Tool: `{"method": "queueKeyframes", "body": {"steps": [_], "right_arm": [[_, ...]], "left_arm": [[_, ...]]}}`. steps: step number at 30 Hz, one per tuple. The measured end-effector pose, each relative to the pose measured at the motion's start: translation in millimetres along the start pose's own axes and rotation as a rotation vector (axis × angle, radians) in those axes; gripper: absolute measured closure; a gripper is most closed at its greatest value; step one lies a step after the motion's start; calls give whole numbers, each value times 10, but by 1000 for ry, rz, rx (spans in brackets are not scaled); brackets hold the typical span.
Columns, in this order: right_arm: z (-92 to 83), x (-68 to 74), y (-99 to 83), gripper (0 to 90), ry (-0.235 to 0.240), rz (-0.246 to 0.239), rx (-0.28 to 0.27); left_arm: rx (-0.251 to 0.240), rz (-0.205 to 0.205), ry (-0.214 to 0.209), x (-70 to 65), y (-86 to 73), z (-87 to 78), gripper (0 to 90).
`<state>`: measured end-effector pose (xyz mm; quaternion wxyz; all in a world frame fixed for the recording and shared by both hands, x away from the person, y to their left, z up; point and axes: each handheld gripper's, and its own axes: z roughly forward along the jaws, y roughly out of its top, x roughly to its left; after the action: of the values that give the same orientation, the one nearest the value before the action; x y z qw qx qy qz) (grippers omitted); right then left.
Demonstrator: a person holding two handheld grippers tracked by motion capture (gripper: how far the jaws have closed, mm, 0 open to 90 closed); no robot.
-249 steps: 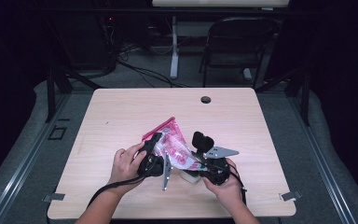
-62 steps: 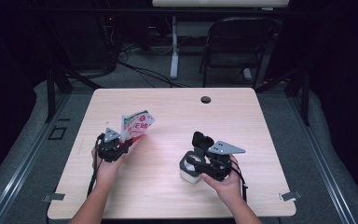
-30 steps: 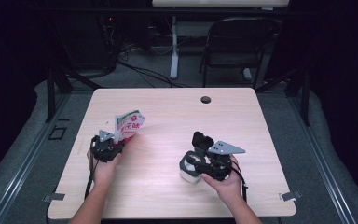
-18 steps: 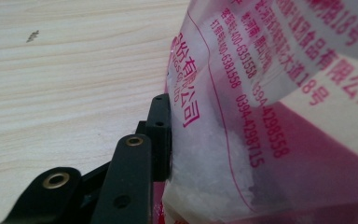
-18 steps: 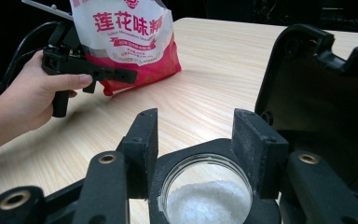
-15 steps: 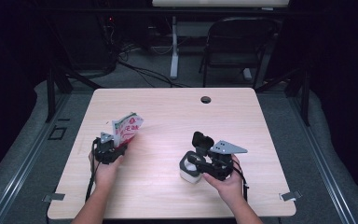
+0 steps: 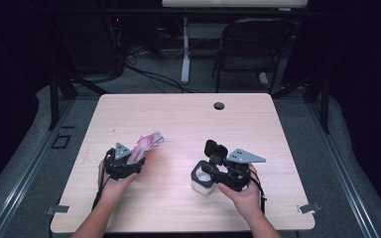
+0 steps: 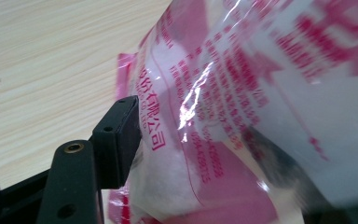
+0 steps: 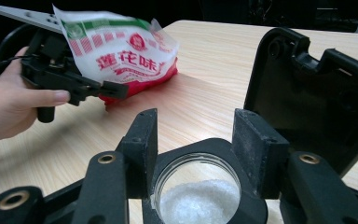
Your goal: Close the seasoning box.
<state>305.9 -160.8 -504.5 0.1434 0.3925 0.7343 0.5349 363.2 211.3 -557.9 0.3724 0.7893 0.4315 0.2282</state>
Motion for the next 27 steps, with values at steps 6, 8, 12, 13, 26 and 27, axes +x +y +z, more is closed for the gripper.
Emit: {"method": "queueKeyframes", "body": {"steps": [6, 8, 12, 13, 26, 27], "right_arm": [[-5, -9, 5, 486, -8, -2, 3], [4, -8, 1, 484, -9, -4, 6], [10, -7, -1, 482, -8, -9, 16], [9, -8, -2, 480, -10, -10, 16], [-2, -33, -5, 461, -32, -6, 8], [-1, -29, -7, 461, -30, -8, 15]], "left_arm": [[14, 5, -14, -68, -38, -74, 363], [17, 15, -39, -113, -59, -74, 393], [39, 40, -66, -220, -47, -69, 387], [47, 48, -83, -258, -40, -74, 378], [52, 106, -126, -478, -75, -16, 365], [56, 110, -131, -493, -71, -14, 365]]}}
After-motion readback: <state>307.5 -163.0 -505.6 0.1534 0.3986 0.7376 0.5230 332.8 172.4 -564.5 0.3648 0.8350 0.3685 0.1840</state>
